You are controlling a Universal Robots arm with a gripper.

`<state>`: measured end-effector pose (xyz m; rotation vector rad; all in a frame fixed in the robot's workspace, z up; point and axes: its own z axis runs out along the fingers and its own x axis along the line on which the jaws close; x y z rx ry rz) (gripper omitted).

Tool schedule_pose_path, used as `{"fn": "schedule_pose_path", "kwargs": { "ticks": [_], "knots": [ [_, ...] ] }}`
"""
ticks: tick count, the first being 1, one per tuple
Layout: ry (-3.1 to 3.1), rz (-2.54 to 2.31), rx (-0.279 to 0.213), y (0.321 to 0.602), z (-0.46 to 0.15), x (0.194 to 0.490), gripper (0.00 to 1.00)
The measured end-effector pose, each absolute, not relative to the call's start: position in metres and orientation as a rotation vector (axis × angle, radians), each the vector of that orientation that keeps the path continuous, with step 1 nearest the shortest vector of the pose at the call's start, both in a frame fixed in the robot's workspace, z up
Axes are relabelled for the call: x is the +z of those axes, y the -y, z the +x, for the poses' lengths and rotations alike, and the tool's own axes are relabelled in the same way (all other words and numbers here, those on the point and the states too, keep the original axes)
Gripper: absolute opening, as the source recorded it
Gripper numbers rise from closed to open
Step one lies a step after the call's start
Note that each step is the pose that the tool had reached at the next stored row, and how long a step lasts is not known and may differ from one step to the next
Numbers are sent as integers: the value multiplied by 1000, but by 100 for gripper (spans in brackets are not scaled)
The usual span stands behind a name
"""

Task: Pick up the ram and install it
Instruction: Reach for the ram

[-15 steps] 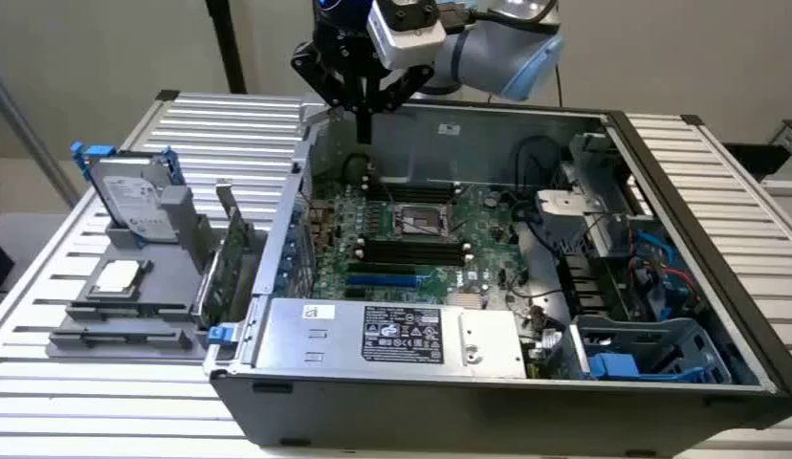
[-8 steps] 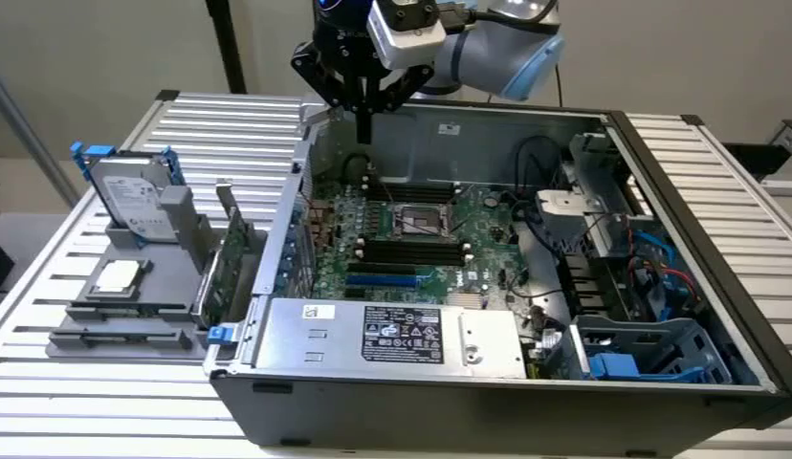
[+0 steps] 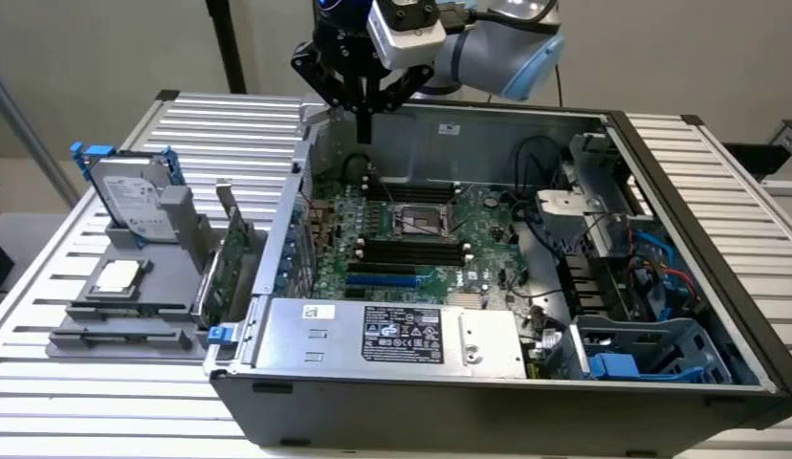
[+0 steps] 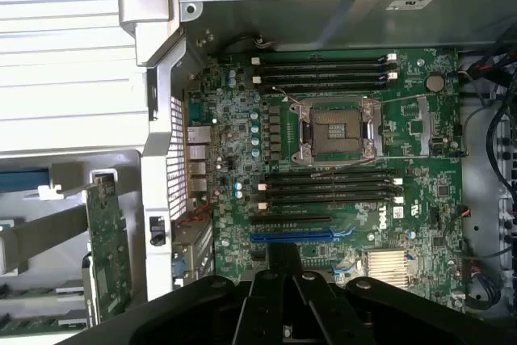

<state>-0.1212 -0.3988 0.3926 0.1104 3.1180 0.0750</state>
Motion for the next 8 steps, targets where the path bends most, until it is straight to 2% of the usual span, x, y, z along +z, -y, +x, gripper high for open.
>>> {"fn": "schedule_pose_path", "kwargs": {
  "ticks": [8],
  "knots": [
    [-3118, 110, 75, 407, -133, 393, 0]
  ]
}}
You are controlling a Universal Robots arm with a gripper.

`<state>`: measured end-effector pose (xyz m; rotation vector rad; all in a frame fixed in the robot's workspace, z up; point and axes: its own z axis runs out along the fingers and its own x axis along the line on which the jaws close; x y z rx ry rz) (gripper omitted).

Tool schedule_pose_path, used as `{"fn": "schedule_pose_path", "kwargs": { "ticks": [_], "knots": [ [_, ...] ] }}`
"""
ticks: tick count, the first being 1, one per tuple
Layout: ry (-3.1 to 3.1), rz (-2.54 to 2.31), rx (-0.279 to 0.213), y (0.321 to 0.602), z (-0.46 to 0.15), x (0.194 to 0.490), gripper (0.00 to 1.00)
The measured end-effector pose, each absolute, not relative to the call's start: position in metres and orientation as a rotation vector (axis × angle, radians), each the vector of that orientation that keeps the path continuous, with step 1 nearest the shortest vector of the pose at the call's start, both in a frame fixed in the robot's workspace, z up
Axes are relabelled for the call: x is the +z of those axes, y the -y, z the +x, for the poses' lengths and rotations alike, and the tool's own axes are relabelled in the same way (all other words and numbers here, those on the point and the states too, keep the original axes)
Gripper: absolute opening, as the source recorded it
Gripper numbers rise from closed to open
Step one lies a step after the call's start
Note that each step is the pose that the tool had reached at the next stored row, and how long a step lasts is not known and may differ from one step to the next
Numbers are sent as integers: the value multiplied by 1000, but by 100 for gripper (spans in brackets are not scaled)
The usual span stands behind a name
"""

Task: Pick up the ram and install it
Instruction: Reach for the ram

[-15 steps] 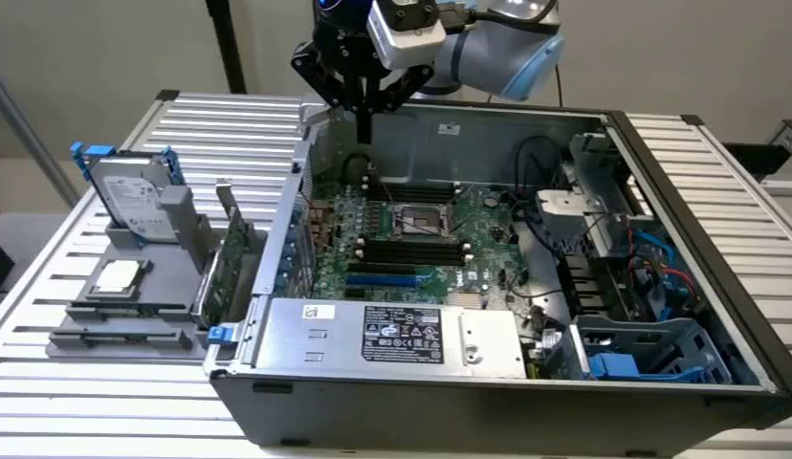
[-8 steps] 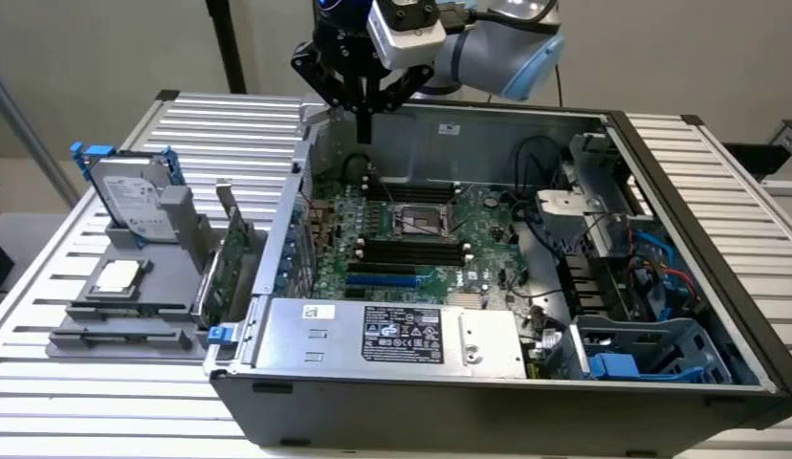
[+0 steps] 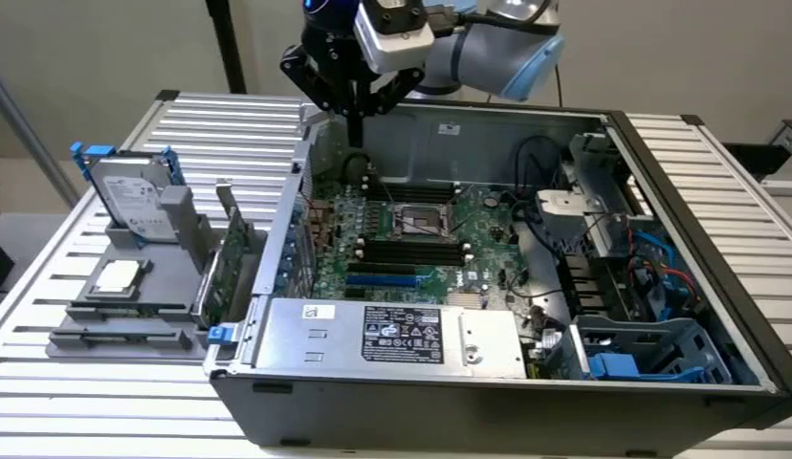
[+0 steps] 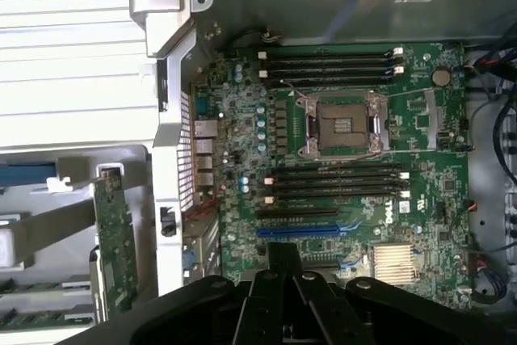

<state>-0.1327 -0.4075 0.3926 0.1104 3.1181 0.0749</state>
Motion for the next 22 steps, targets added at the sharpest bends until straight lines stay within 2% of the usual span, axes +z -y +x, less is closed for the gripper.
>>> {"fn": "schedule_pose_path", "kwargs": {
  "ticks": [22],
  "knots": [
    [-3118, 110, 75, 453, -226, 392, 0]
  ]
}}
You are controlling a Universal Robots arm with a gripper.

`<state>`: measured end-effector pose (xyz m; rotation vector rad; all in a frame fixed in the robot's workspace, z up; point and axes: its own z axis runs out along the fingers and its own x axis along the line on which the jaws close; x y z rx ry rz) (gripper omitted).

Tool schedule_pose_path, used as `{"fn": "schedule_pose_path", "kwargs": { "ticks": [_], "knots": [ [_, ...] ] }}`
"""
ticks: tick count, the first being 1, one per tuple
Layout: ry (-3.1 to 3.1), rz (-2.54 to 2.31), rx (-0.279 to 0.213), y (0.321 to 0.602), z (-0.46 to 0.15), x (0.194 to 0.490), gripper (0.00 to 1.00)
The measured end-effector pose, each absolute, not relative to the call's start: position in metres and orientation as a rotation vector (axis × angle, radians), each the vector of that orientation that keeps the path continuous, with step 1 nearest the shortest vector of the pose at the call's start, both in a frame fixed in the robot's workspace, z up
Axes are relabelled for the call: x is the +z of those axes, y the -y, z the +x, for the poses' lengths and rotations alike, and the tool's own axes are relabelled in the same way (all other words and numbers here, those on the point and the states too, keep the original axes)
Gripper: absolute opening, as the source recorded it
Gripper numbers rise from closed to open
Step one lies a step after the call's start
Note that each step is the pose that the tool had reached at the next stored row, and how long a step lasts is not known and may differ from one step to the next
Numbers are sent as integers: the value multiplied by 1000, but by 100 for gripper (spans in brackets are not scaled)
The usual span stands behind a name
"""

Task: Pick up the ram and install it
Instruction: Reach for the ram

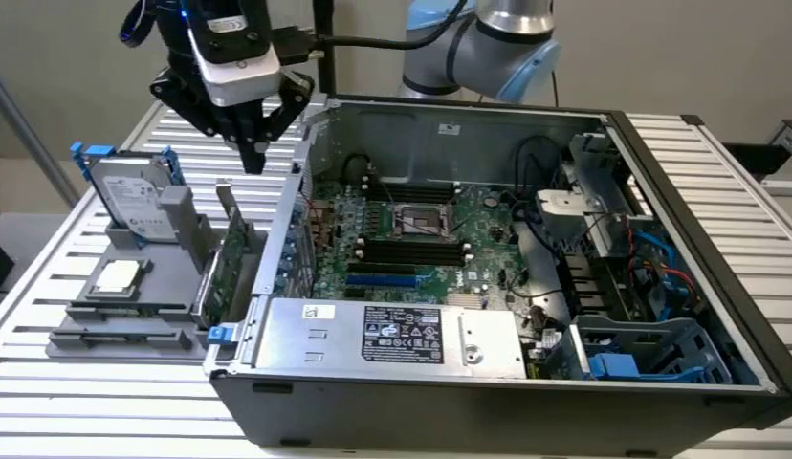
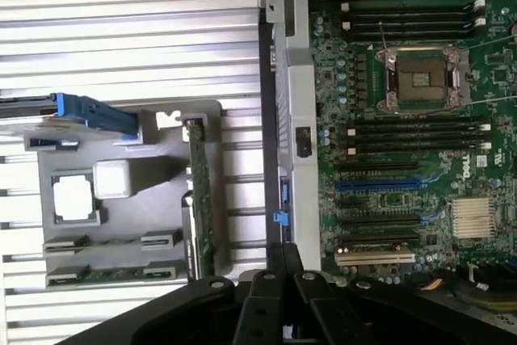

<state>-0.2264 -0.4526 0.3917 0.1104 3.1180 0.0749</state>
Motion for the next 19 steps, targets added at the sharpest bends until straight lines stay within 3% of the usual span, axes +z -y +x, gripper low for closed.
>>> {"fn": "schedule_pose_path", "kwargs": {
  "ticks": [19],
  "knots": [
    [-3118, 110, 75, 478, -313, 382, 0]
  ]
}}
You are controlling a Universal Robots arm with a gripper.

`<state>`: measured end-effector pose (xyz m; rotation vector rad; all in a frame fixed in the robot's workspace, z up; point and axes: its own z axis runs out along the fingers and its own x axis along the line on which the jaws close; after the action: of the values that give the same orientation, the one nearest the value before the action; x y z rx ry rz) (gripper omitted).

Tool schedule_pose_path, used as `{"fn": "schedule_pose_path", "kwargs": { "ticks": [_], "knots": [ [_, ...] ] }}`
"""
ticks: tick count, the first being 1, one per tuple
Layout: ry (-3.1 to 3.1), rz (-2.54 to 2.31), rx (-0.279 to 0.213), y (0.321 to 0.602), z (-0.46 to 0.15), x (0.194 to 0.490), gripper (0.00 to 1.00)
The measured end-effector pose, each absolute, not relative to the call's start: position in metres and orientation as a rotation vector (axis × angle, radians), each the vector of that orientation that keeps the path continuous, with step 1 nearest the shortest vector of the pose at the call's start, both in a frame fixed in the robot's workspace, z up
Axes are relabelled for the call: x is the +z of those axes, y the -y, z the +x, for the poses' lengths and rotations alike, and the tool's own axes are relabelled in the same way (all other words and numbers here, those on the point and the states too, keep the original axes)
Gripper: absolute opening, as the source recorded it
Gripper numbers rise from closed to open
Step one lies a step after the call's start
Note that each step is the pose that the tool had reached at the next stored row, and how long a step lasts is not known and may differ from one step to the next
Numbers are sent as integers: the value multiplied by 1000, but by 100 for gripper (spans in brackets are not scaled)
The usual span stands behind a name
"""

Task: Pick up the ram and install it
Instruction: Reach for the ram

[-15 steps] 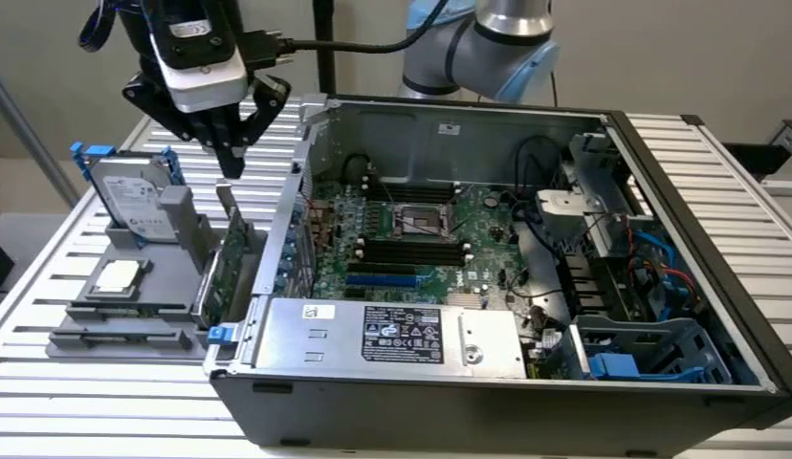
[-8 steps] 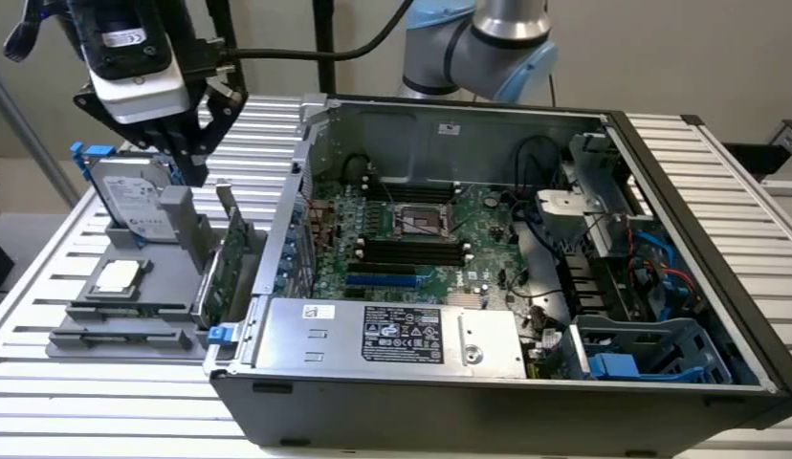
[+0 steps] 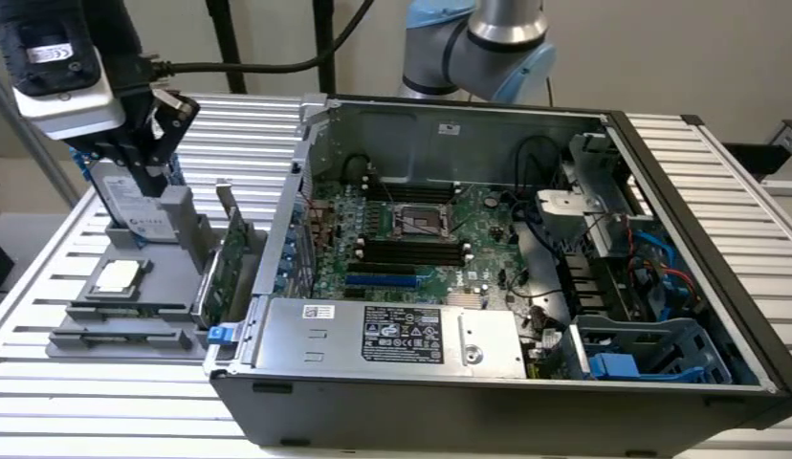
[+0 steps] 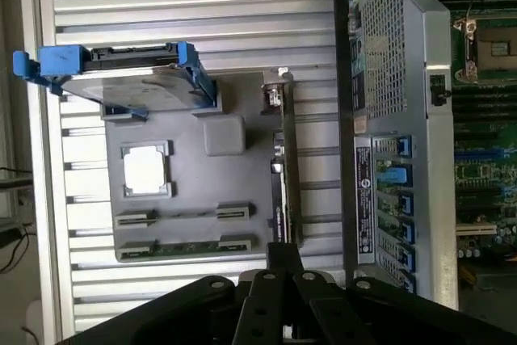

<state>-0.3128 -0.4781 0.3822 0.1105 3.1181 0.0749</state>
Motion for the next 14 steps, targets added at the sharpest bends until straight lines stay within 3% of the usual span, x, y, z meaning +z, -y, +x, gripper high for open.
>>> {"fn": "schedule_pose_path", "kwargs": {
  "ticks": [14],
  "knots": [
    [-3122, 110, 75, 488, -366, 359, 0]
  ]
}}
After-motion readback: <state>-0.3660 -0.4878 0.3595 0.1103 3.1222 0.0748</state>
